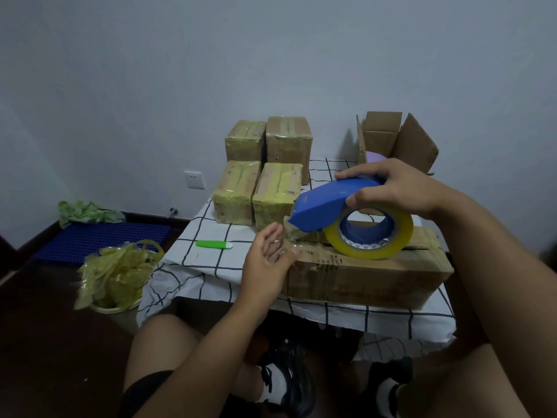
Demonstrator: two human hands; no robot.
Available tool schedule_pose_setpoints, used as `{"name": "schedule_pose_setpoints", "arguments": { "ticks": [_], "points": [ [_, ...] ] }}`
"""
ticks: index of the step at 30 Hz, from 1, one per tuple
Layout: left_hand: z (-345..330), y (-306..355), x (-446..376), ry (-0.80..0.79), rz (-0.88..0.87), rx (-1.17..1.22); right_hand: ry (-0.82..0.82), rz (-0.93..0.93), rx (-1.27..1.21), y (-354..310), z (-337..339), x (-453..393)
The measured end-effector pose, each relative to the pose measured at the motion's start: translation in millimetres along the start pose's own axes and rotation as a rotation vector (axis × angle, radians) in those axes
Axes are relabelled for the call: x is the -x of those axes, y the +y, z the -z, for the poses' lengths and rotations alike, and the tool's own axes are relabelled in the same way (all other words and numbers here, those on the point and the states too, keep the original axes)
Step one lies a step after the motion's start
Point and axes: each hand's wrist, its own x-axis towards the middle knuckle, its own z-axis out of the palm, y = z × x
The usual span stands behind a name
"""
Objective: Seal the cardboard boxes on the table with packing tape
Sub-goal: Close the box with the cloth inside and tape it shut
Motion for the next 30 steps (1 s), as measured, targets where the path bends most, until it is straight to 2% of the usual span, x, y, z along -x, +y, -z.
{"name": "schedule_pose_setpoints", "arguments": {
  "ticks": [10, 13, 16, 18, 21, 24, 30],
  "points": [
    [4.5, 4.7, -15.5, 0.033, -0.088, -0.2, 0.047, 0.021, -0.022, -9.4, -3.9, -4.4],
    [7.4, 1.0, -14.9, -0.002, -0.104, -0.343, 0.059, 0.022, -0.018, -8.8, -7.4, -6.6],
    [11.4, -1.6, -14.0, -0.035, -0.212, -0.523, 0.063, 0.018, -0.024, -6.5, -7.9, -7.4],
    [13.0, -1.5, -18.3, -0.1, -0.308, -0.585, 0.068, 0.017, -0.029, -5.5, -8.2, -6.3],
    [11.8, -1.4, -26.6, -0.217, -0.352, -0.69, 0.075, 0.015, -0.036, -3.5, -9.0, -4.6],
    [11.0, -3.4, -29.0, -0.2, -0.387, -0.821, 0.085, 0.009, -0.046, -3.2, -10.3, -4.4],
    [12.7, -1.8, -25.1, -0.182, -0.458, -0.917, 0.021, -0.004, -0.024, -5.9, -0.7, -0.1]
  ]
}}
